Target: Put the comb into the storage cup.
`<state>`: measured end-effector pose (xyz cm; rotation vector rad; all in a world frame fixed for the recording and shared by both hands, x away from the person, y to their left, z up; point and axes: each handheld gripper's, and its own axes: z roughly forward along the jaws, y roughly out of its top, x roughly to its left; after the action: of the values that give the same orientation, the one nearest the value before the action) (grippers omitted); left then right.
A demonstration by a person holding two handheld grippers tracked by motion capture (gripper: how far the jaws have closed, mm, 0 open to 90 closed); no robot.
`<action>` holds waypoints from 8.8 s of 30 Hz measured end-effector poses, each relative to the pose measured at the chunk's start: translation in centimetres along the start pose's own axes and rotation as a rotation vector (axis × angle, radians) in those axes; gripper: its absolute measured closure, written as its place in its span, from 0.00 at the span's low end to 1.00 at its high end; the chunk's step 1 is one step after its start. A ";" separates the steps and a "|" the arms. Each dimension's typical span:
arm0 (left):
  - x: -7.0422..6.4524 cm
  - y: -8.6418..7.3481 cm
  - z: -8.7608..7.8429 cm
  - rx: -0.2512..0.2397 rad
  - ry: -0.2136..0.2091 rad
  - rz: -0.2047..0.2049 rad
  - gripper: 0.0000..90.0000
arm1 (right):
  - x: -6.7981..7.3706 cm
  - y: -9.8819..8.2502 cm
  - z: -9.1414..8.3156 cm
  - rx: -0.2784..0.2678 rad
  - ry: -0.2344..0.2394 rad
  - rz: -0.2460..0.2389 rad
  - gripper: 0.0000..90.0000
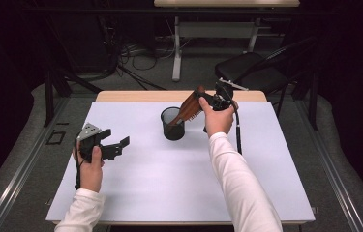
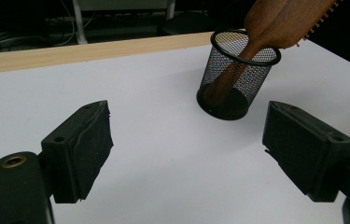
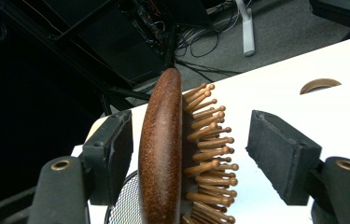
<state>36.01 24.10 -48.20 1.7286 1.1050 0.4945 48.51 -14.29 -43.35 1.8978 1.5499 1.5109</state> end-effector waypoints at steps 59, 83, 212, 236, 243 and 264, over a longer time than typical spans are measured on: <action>-0.1 -0.1 0.2 0.007 0.002 0.004 0.18 | -2.9 3.2 -4.8 -0.050 0.053 -0.106 0.54; -0.1 -0.1 0.1 0.006 0.003 0.003 0.18 | -4.0 3.1 -6.8 0.017 0.086 -0.233 0.43; -1.3 -3.7 -5.0 0.108 -0.198 0.139 0.18 | -11.7 -13.4 -19.6 0.128 0.146 -0.587 0.00; 1.4 -6.9 -5.9 0.052 -0.137 0.082 0.18 | -14.9 -14.6 -19.4 0.079 0.088 -0.523 0.01; 1.9 -7.5 -5.7 0.058 -0.126 0.076 0.18 | -15.8 -14.8 -19.4 0.077 0.067 -0.491 0.02; 2.6 -8.2 -5.4 0.069 -0.112 0.053 0.18 | -17.3 -14.4 -19.7 0.060 0.046 -0.423 0.03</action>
<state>29.66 29.97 -53.54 1.8272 1.0084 0.3910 26.20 -30.55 -54.80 1.4458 1.8865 1.3373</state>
